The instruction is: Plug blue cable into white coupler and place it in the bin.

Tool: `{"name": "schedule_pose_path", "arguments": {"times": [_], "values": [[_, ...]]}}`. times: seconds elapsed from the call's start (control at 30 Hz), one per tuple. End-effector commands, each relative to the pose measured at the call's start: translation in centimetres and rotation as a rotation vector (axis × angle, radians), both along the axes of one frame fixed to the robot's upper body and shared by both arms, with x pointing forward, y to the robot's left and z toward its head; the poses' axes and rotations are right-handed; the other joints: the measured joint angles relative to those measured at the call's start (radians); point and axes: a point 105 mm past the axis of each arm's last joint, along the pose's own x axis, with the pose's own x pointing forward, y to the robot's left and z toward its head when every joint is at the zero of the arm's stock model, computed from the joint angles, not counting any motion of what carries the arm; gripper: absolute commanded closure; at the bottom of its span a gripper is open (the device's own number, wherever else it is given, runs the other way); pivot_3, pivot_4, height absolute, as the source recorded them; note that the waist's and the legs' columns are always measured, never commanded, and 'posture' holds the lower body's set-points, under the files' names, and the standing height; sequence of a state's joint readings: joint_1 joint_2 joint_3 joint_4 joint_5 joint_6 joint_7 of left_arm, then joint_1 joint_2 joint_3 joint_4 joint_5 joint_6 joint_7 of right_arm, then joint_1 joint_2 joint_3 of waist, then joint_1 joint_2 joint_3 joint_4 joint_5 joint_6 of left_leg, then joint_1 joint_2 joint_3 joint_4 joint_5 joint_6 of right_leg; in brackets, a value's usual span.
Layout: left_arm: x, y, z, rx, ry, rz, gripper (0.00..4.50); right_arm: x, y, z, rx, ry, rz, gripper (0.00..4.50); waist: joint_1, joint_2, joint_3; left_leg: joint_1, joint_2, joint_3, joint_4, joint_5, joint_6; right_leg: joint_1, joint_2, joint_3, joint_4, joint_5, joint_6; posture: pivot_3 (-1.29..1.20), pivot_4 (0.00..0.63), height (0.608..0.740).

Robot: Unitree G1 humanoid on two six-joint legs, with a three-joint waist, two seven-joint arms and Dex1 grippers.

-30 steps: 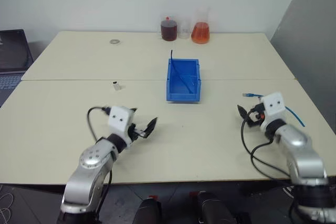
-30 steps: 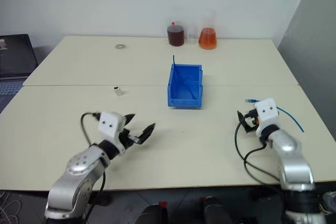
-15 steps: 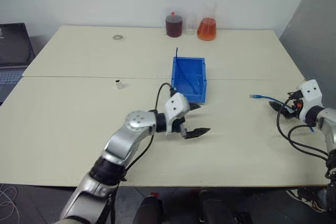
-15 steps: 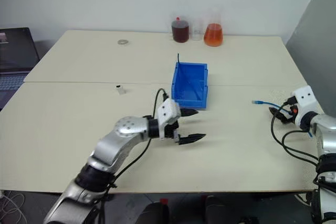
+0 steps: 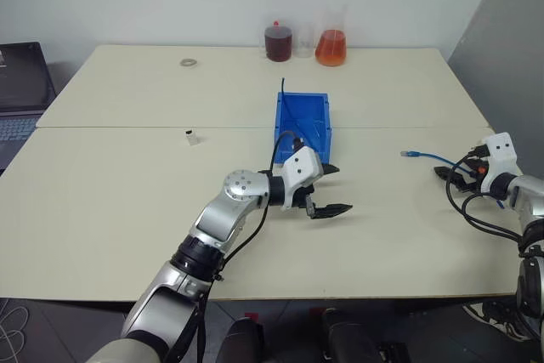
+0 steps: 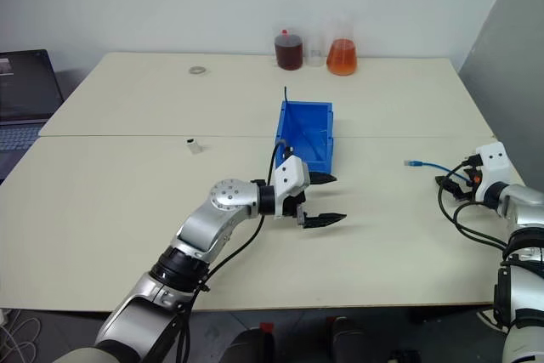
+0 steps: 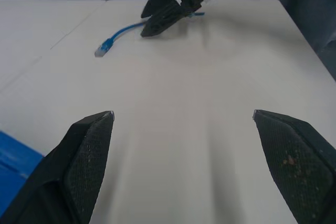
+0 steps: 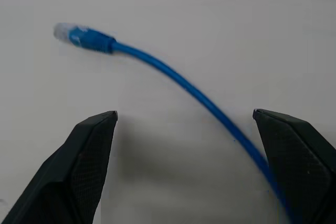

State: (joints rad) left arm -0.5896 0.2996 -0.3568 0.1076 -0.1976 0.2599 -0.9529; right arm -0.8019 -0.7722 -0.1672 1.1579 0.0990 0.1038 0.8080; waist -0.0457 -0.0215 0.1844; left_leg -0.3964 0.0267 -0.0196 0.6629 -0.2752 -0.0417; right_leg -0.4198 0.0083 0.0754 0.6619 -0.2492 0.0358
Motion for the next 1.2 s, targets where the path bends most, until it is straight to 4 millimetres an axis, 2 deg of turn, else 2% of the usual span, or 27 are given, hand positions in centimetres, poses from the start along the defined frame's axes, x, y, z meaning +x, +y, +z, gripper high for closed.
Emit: {"name": "schedule_pose_path", "arguments": {"times": [0.03,0.2,0.3,0.4,0.7,0.83,0.97,1.07,1.2], "values": [[-0.5,0.0,1.6,-0.036,-0.042,-0.012,0.0,2.2,3.0,2.7,-0.05,-0.09,0.126,0.1,-0.008,0.0,0.0,0.0,0.0,0.0,0.0,0.0,0.0,0.0,0.0,0.0,0.0,0.0,0.0,0.0,0.15,0.74],[-0.6,0.1,1.7,-0.036,-0.041,-0.003,0.0,4.2,5.6,3.2,-0.124,-0.108,0.146,0.1,-0.011,0.0,0.0,0.002,0.0,-0.002,0.0,0.0,0.0,0.001,0.001,-0.001,0.003,0.0,0.0,0.0,0.15,0.74],[-0.7,0.0,1.9,-0.039,-0.04,-0.002,0.0,4.7,6.3,3.0,-0.128,-0.083,0.125,0.1,-0.006,0.001,0.0,0.001,0.0,-0.002,0.001,0.0,-0.001,0.0,0.0,-0.002,0.003,0.0,0.0,0.0,0.15,0.74],[-0.9,0.1,1.9,-0.045,-0.032,0.001,0.0,4.6,6.1,2.0,-0.136,-0.017,0.099,0.1,0.002,0.001,0.0,0.0,-0.001,-0.002,0.001,0.0,-0.001,0.0,-0.001,-0.002,0.002,0.0,0.0,0.0,0.15,0.74],[-1.6,1.0,1.3,-0.031,0.017,0.003,0.0,4.1,5.4,1.4,-0.087,0.084,0.061,0.1,0.005,0.001,-0.001,0.0,-0.001,-0.003,0.001,0.0,-0.001,0.0,-0.002,-0.003,0.003,0.0,0.0,0.0,0.15,0.74],[-1.8,1.0,1.5,-0.039,0.088,-0.021,0.0,3.7,5.4,1.1,-0.019,0.135,0.052,0.1,0.005,0.002,-0.001,0.0,-0.001,-0.003,0.001,0.0,-0.001,0.0,-0.001,-0.003,0.003,0.0,0.0,0.0,0.15,0.74],[-1.6,1.2,1.7,-0.009,0.085,-0.031,0.0,3.3,5.8,0.9,0.04,0.177,0.079,0.1,0.005,0.002,-0.001,0.0,-0.001,-0.003,0.001,0.0,-0.001,0.0,-0.001,-0.004,0.003,0.0,0.0,0.0,0.15,0.74],[-1.5,1.2,1.9,-0.006,0.081,-0.037,0.0,3.2,5.7,0.7,0.038,0.179,0.078,0.58,0.005,0.002,-0.001,0.0,-0.001,-0.003,0.001,0.0,-0.001,0.001,-0.001,-0.004,0.003,0.0,0.0,0.0,0.15,0.74],[-0.9,1.0,2.4,-0.017,0.06,-0.023,0.0,3.0,5.8,0.5,0.035,0.19,0.101,1.59,0.005,0.002,-0.001,0.0,-0.001,-0.003,0.001,0.0,-0.001,0.001,-0.001,-0.004,0.003,0.0,0.0,0.0,0.15,0.74]]}}
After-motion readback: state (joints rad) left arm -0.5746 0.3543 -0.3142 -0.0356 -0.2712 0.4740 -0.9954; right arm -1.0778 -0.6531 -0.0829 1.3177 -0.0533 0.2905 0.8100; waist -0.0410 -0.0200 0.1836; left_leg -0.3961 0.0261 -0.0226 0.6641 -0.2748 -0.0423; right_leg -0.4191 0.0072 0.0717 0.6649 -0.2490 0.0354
